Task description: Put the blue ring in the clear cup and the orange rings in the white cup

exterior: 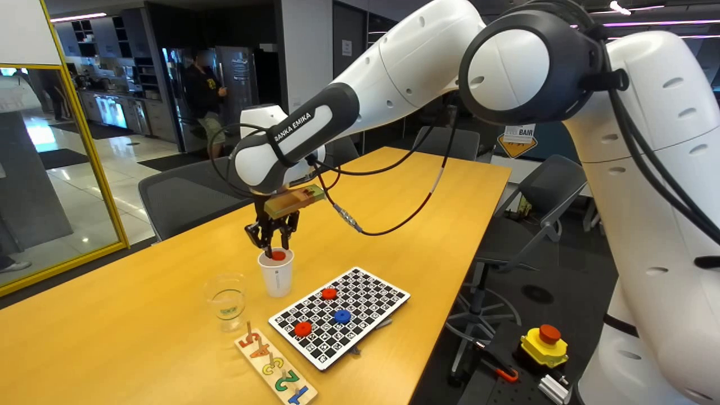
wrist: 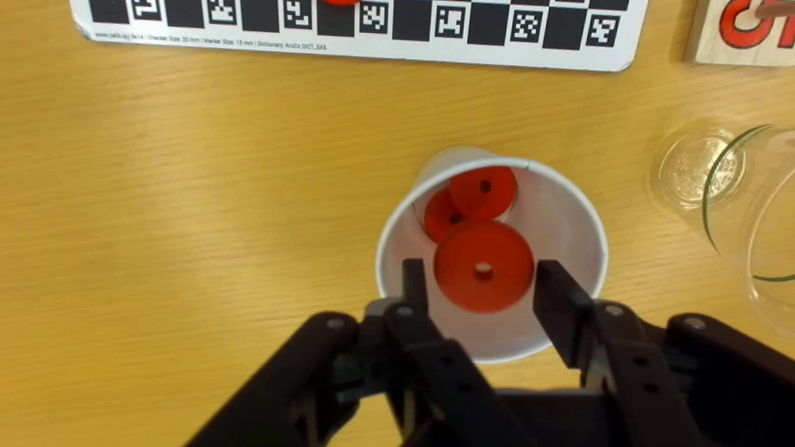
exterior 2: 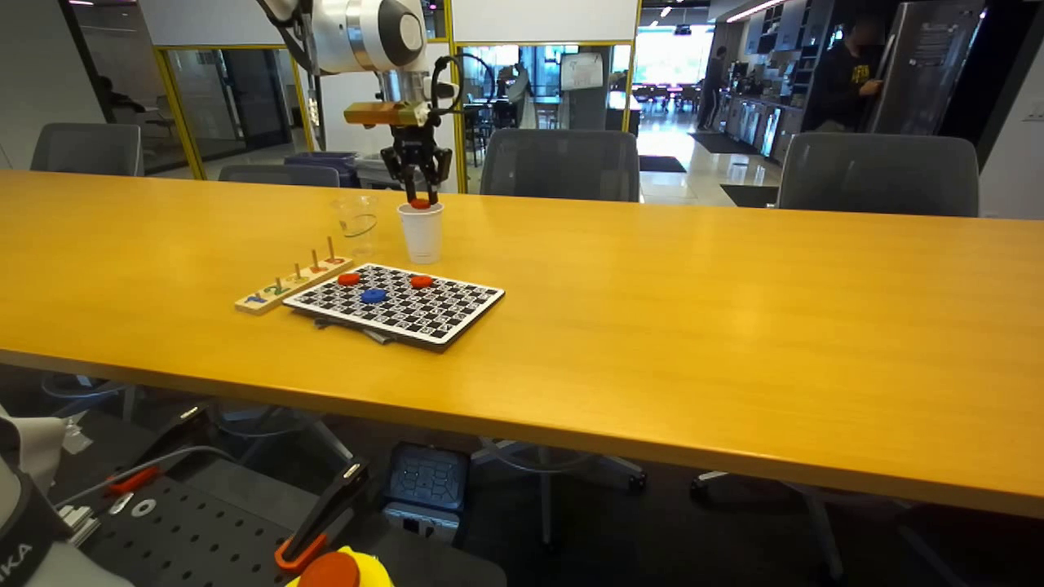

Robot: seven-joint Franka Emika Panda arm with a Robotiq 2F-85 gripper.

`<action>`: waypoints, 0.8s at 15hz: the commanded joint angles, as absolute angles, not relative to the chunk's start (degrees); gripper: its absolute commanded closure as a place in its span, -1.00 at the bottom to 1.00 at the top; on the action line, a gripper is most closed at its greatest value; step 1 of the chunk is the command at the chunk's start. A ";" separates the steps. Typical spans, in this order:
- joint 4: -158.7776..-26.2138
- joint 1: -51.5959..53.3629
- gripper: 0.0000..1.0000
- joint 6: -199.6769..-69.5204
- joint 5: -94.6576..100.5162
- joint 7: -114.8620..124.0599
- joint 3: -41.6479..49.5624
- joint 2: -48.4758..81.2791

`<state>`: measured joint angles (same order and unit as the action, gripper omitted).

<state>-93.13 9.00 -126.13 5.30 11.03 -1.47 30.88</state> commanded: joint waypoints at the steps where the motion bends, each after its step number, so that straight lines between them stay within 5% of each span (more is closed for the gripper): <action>1: -91.75 9.08 -0.63 -124.07 5.00 10.27 -1.85 30.69; 4: -94.46 9.52 -0.99 -124.80 5.49 11.59 -1.65 28.30; 12: -108.87 11.16 -1.00 -126.99 5.49 13.35 -2.97 18.90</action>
<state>-101.27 10.46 -125.51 5.30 12.26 -2.01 24.43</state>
